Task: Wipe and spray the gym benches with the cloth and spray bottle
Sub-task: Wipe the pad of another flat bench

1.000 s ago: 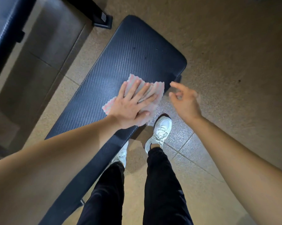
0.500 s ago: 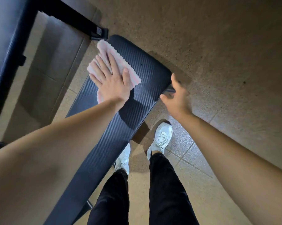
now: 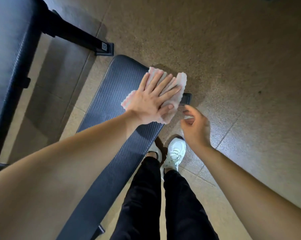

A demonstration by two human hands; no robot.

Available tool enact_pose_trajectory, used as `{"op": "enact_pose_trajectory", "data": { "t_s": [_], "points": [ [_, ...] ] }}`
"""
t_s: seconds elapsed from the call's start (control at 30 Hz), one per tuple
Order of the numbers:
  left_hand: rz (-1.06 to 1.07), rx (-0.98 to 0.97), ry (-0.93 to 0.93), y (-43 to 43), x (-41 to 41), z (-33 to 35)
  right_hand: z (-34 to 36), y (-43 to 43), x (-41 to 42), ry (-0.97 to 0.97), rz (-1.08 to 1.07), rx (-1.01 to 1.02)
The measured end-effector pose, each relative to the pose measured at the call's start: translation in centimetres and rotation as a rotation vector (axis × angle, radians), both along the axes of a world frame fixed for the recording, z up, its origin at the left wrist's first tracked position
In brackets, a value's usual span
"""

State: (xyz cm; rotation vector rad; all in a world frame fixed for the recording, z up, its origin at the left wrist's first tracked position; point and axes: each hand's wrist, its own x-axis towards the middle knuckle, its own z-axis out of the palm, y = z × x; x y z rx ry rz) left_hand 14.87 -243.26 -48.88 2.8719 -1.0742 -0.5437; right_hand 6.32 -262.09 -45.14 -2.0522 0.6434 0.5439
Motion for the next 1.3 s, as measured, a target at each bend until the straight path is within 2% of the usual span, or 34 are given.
{"op": "enact_pose_trajectory", "data": {
  "t_s": [0.07, 0.2, 0.33, 0.4, 0.5, 0.57, 0.7, 0.8, 0.93, 1.03, 1.17, 1.3],
  "points": [
    [-0.01, 0.023, -0.011, 0.8, 2.4, 0.1, 0.8, 0.7, -0.5, -0.041, -0.028, -0.01],
    [0.266, 0.015, -0.011, 1.9, 6.3, 0.7, 1.7, 2.3, 0.7, -0.148, 0.016, -0.017],
    [0.288, -0.129, 0.036, 3.7, 7.4, 1.5, 1.6, 4.1, 6.0, -0.335, 0.102, -0.104],
    [0.401, -0.228, -0.003, 4.9, 7.2, 2.2, 1.7, 5.1, 9.3, -0.388, 0.218, -0.174],
    [0.637, -0.319, -0.048, 7.4, 5.4, 3.2, 0.9, 6.7, 13.4, -0.339, 0.516, -0.209],
    [0.747, -0.315, -0.057, 9.1, 3.0, 3.5, -0.1, 7.5, 15.0, -0.243, 0.674, -0.146],
    [0.908, -0.159, 0.02, 10.8, -2.6, 3.6, -1.3, 8.8, 15.9, -0.054, 0.818, -0.047],
    [0.929, -0.04, 0.109, 10.7, -5.6, 3.1, -1.5, 10.1, 16.5, -0.063, 0.891, -0.129],
    [0.954, -0.128, 0.14, 10.4, -6.4, 2.2, -1.2, 11.9, 18.6, -0.144, 0.838, -0.189],
    [0.944, -0.165, 0.138, 10.9, -6.4, 2.0, -0.7, 12.8, 20.3, -0.159, 0.73, -0.194],
    [0.948, -0.191, 0.136, 11.3, -6.5, 2.1, 0.1, 13.6, 23.6, -0.151, 0.66, -0.299],
    [0.942, -0.192, 0.119, 11.1, -6.5, 2.2, 2.0, 13.3, 27.5, -0.137, 0.493, -0.195]
  ]
}}
